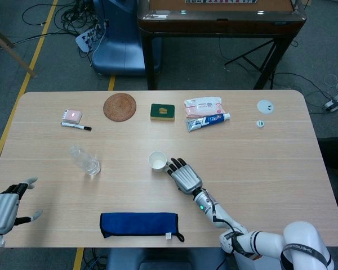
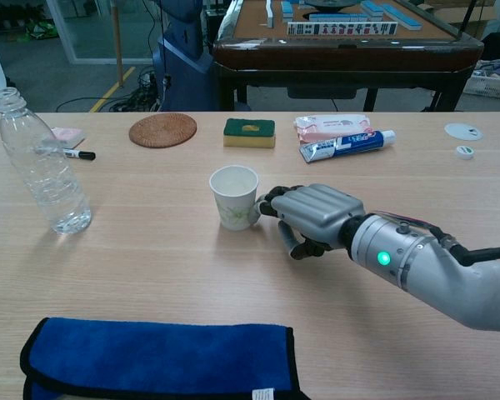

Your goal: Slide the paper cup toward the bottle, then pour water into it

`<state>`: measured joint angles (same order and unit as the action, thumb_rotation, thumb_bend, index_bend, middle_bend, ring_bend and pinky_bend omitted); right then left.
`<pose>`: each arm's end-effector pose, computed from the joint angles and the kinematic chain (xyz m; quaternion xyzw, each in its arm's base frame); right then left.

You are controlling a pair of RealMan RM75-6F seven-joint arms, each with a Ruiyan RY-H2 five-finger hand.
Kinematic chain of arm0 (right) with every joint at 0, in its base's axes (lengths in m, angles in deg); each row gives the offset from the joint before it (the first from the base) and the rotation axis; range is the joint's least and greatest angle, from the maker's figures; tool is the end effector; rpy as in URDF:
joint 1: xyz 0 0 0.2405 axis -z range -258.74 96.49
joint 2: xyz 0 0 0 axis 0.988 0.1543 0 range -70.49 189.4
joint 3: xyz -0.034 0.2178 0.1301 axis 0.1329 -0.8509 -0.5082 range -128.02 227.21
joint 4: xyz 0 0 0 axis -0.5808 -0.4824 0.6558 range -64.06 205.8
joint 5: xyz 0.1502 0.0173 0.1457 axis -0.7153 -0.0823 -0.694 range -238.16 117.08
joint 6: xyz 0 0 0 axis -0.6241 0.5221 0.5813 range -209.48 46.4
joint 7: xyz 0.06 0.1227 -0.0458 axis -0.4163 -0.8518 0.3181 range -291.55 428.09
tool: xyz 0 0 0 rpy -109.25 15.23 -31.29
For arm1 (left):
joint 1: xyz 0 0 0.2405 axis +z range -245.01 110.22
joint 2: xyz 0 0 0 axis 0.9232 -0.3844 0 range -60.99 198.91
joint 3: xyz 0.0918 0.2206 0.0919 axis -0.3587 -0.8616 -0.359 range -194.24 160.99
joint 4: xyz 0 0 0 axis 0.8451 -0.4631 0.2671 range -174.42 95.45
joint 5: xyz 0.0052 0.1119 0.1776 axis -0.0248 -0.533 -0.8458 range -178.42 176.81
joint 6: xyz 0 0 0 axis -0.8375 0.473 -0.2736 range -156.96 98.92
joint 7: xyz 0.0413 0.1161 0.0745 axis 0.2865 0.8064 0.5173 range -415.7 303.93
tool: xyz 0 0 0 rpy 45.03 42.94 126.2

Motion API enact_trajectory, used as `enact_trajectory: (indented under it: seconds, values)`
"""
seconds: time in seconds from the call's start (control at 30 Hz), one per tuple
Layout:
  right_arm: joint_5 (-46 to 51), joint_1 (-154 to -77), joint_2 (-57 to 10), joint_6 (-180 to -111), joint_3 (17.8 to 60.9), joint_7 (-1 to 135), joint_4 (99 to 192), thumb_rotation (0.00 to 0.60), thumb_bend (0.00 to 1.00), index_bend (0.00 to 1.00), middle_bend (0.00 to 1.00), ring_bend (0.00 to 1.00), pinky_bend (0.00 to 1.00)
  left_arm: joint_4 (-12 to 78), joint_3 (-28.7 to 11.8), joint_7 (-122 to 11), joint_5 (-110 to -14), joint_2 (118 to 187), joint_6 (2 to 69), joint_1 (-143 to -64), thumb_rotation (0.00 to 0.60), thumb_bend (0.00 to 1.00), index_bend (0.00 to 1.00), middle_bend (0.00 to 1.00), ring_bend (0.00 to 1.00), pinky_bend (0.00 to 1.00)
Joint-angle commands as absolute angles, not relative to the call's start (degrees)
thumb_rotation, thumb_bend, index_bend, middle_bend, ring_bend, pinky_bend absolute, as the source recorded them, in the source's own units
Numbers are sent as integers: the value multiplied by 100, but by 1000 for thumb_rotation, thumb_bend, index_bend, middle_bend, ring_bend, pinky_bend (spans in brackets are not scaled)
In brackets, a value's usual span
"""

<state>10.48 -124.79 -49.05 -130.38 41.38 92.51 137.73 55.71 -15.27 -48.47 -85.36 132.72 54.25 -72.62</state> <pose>-0.1265 -0.3136 -0.1252 0.8145 -0.3226 0.3240 0.3573 -0.3075 0.1765 0.1499 -0.6178 -0.3815 -0.3442 0.5952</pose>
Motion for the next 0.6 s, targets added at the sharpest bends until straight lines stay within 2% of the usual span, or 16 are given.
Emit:
enact_trajectory:
  seconds: [0.03,0.6]
  values:
    - [1079,-12517,-4944,-13032,4126,9198,13716,600,1000,227,104,25,118,5572,-1528,-4842,-8536,13274,5427,-7261,600,0,223,358,343,567]
    - [1093,-12777,-5197,-12854,4067,9163,13431,600,1000,227,104,25,118,5584,-1536,-4825,-8521,13274,5408,-7261,600,0,224,358,343,567]
